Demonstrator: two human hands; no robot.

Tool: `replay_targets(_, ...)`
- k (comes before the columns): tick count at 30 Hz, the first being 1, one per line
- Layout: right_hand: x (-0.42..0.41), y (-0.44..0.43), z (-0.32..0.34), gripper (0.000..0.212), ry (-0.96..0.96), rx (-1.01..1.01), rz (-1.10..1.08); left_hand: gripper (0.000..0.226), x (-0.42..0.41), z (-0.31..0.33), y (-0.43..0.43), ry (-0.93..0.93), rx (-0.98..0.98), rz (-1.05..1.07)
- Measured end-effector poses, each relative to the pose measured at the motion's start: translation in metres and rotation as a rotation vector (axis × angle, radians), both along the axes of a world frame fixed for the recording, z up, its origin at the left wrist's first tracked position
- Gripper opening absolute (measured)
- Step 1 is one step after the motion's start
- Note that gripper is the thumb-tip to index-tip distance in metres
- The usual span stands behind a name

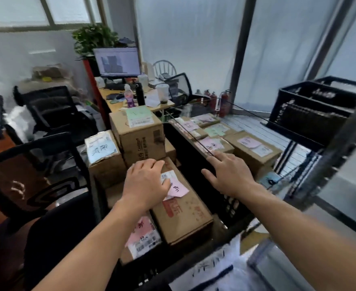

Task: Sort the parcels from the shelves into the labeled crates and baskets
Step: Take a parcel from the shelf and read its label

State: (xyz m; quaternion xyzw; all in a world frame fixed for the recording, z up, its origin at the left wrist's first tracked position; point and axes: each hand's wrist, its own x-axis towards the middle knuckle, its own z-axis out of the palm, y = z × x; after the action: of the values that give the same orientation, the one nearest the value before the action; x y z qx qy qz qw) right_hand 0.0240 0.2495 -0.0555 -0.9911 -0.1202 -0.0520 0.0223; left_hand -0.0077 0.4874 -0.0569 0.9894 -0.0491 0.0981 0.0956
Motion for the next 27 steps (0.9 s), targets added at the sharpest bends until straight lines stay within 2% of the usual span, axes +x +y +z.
replay_targets(7, -0.055, -0.088, 0.007, 0.056, 0.033, -0.041, -0.236, 0.059, -0.004, 0.008, -0.098, 0.013, -0.012, -0.210)
replay_targets(13, -0.129, -0.193, 0.007, 0.053, 0.040, -0.082, -0.401, 0.058, -0.028, 0.009, -0.218, 0.034, -0.031, -0.369)
replay_targets(21, -0.281, -0.357, -0.006, 0.064, 0.091, -0.029, -0.693, 0.055, -0.112, -0.002, -0.404, 0.101, -0.056, -0.662)
replay_targets(27, -0.408, -0.454, -0.013, 0.061, 0.109, 0.022, -0.970, 0.055, -0.191, -0.014, -0.538, 0.174, -0.105, -0.884)
